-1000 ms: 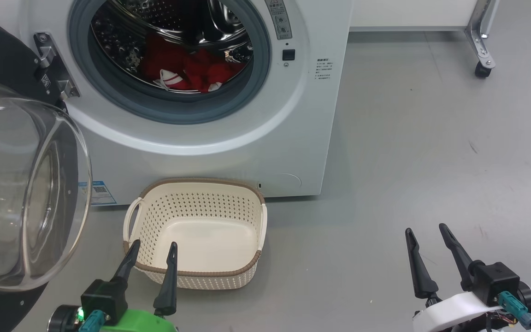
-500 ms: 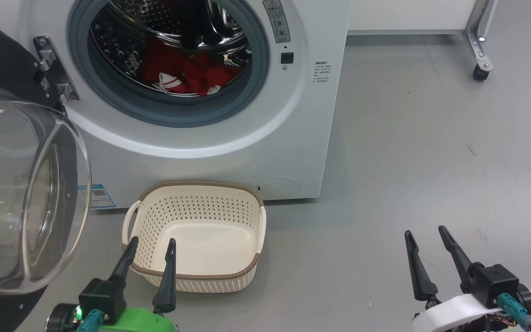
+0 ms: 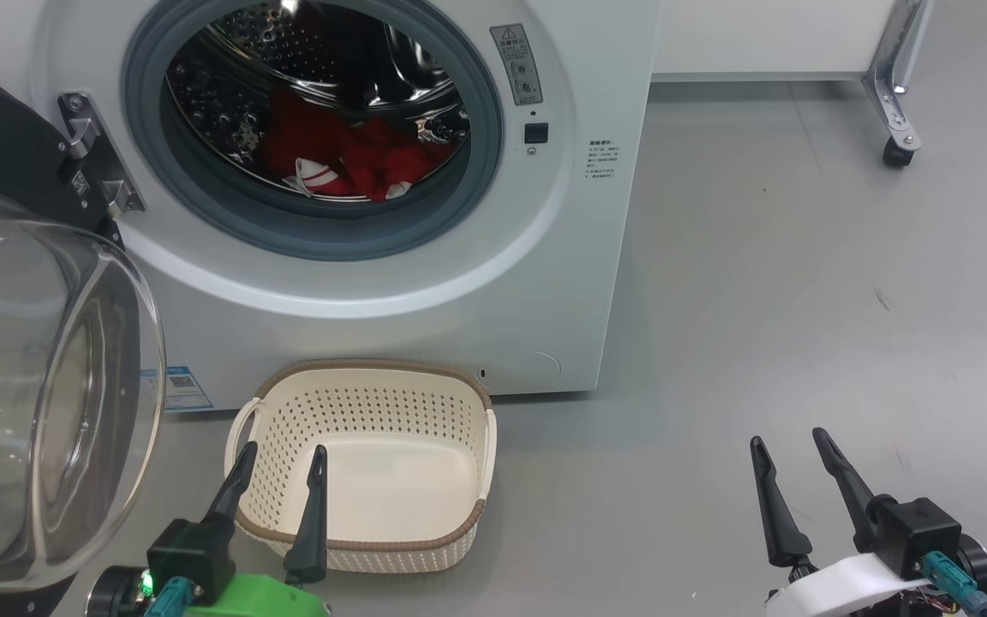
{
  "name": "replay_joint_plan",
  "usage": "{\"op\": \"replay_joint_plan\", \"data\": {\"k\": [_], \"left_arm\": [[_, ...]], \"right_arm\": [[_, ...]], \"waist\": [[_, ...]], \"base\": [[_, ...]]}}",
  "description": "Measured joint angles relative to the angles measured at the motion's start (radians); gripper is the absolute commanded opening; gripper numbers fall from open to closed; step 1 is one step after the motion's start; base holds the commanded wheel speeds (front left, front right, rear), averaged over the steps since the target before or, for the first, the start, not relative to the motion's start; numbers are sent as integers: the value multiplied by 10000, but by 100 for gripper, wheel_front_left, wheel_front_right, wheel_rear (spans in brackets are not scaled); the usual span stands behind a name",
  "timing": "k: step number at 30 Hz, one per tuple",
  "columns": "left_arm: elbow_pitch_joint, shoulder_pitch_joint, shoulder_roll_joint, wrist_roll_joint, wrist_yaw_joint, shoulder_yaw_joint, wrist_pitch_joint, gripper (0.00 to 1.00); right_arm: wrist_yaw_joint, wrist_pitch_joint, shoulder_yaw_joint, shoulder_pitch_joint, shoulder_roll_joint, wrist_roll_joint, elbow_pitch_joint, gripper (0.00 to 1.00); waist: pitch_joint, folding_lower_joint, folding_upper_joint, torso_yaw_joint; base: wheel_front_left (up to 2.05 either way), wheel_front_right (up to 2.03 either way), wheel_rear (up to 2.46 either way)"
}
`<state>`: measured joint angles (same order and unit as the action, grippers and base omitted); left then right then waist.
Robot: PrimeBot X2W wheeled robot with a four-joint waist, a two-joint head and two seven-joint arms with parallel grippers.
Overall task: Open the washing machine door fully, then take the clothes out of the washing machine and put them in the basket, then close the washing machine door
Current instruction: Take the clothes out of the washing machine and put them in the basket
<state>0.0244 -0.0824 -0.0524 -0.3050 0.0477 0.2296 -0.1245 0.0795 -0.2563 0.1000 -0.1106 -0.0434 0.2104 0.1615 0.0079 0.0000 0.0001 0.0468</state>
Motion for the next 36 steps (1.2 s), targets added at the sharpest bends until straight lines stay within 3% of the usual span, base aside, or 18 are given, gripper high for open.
{"op": "replay_joint_plan", "data": {"k": [17, 36], "left_arm": [[-113, -27, -29, 54, 13, 33, 86, 100], [-194, -28, -31, 148, 100, -4, 86, 100]], "right_arm": [[10, 0, 40, -5, 12, 0, -12, 100], [10, 0, 48, 1, 17, 0, -46, 100]], "waist": [[122, 0, 0, -7], [317, 0, 0, 21]], "base": [[81, -87, 6], [15, -15, 0]]}}
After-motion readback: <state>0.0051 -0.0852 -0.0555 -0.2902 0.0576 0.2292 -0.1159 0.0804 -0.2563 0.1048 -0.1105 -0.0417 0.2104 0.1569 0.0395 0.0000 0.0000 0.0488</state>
